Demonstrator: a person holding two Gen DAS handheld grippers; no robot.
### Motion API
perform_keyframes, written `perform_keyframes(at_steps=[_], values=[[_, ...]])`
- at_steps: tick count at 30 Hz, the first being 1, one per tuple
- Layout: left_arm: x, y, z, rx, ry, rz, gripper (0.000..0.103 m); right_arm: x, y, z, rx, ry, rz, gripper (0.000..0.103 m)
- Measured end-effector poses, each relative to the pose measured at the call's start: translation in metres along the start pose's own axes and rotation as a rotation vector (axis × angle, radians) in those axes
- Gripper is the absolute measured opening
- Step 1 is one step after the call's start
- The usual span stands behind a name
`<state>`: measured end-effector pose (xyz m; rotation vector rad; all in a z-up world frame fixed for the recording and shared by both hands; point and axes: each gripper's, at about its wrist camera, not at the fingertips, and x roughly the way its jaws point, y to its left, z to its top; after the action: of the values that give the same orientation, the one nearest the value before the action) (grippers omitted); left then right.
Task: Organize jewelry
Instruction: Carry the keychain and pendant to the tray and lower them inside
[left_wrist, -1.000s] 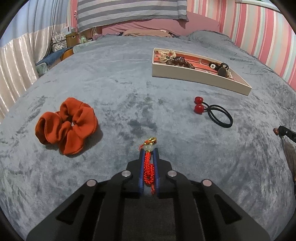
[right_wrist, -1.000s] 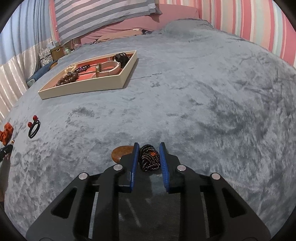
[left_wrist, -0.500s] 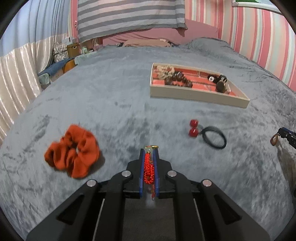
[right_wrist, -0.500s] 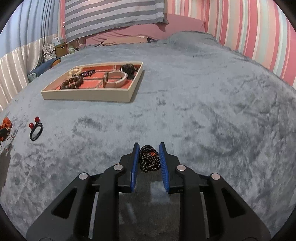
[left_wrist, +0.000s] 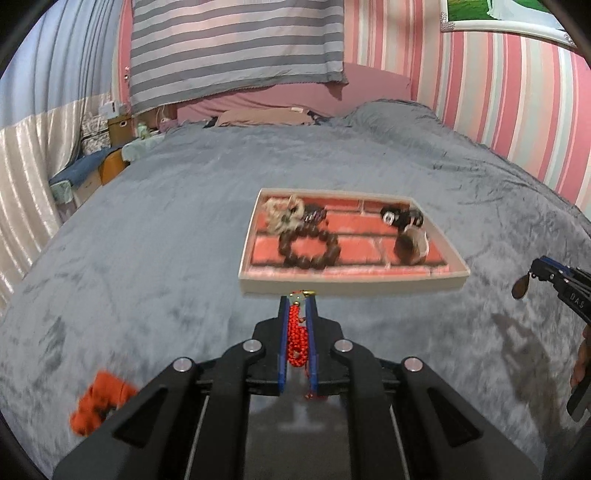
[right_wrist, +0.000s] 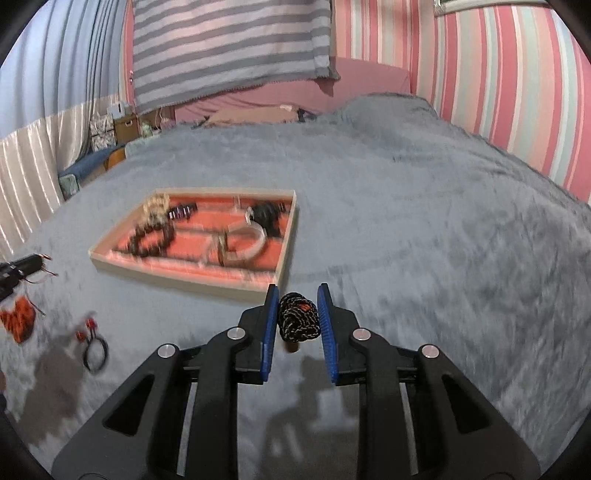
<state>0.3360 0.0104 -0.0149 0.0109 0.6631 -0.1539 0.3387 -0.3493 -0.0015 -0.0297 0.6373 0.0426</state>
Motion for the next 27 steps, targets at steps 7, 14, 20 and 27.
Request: perform_keyframes(at_steps=[7, 14, 20, 27], values=[[0.041, -0.003, 0.041, -0.015, 0.006, -0.032, 0.009, 0.028, 0.025, 0.054, 0.009, -0.038, 0.045, 0.022], [0.087, 0.012, 0.054, -0.046, 0.045, -0.035, 0.009, 0.074, 0.055, 0.065, 0.012, -0.004, 0.058, 0.022], [0.124, 0.018, 0.058, -0.031, 0.059, -0.027, 0.009, 0.108, 0.066, 0.059, 0.022, 0.009, 0.049, 0.022], [0.157, 0.023, 0.053, -0.054, 0.085, -0.042, 0.009, 0.131, 0.064, 0.045, 0.038, 0.018, 0.006, 0.022]])
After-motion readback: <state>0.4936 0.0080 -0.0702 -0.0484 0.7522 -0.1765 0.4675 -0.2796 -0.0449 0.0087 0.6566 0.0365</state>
